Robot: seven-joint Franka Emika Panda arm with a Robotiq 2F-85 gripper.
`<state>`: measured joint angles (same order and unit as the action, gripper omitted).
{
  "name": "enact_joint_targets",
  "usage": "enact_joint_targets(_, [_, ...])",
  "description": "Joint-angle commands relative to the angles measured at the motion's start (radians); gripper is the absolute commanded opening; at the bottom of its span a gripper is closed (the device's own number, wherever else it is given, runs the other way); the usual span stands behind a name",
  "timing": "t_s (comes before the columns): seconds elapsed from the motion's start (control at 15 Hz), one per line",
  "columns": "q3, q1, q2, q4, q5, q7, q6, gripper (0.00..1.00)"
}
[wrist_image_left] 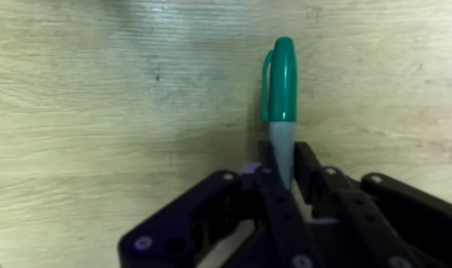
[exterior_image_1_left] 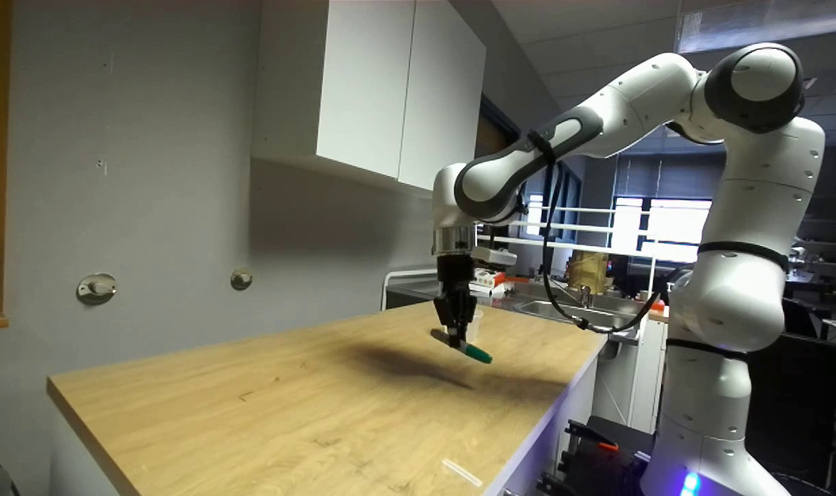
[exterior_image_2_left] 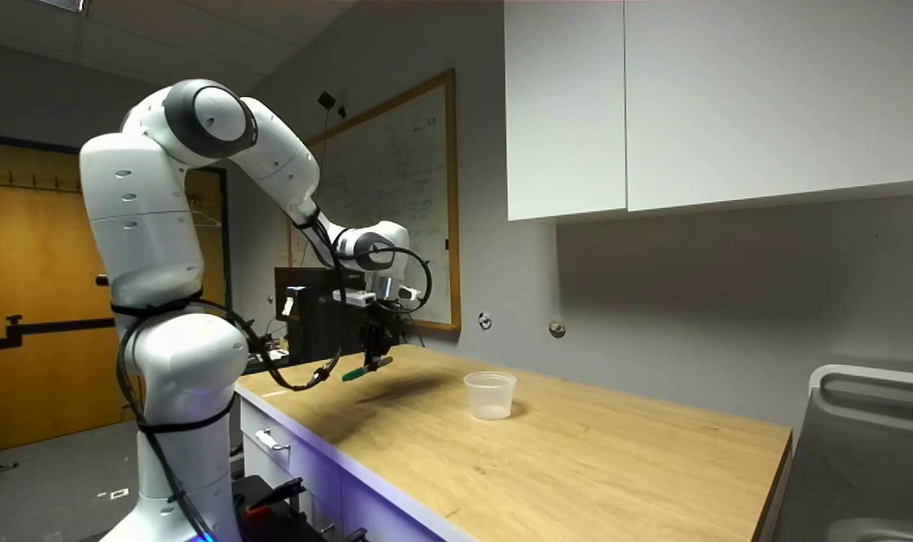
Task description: Put the marker in the cup
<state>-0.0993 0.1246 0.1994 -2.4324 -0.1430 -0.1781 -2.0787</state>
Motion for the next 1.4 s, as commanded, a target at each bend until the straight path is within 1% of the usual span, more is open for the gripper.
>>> enact_joint_targets(0.0, [-0.015, -0.034, 0.083, 0.023, 0.040, -0.151, -0.027, 0.07])
enact_joint_targets(0.13, [-0.013, -0.057, 0.118, 0.023, 0.058, -0.216, -0.062, 0.07])
enact_joint_targets(0.33, [-0.004, -0.113, 0.171, 0.018, 0.088, -0.295, -0.113, 0.07])
enact_joint_targets(0.6, [0.010, -0.210, 0.226, 0.018, 0.129, -0.384, -0.169, 0.07])
enact_joint_targets(0.8, [0.015, -0.290, 0.245, 0.023, 0.168, -0.462, -0.216, 0.07])
enact_joint_targets(1.0, [0.005, -0.372, 0.240, 0.024, 0.243, -0.573, -0.276, 0.07])
enact_joint_targets(1.2, [-0.016, -0.445, 0.220, 0.013, 0.352, -0.736, -0.319, 0.07])
enact_joint_targets(1.33, [-0.031, -0.479, 0.199, 0.009, 0.436, -0.854, -0.322, 0.07])
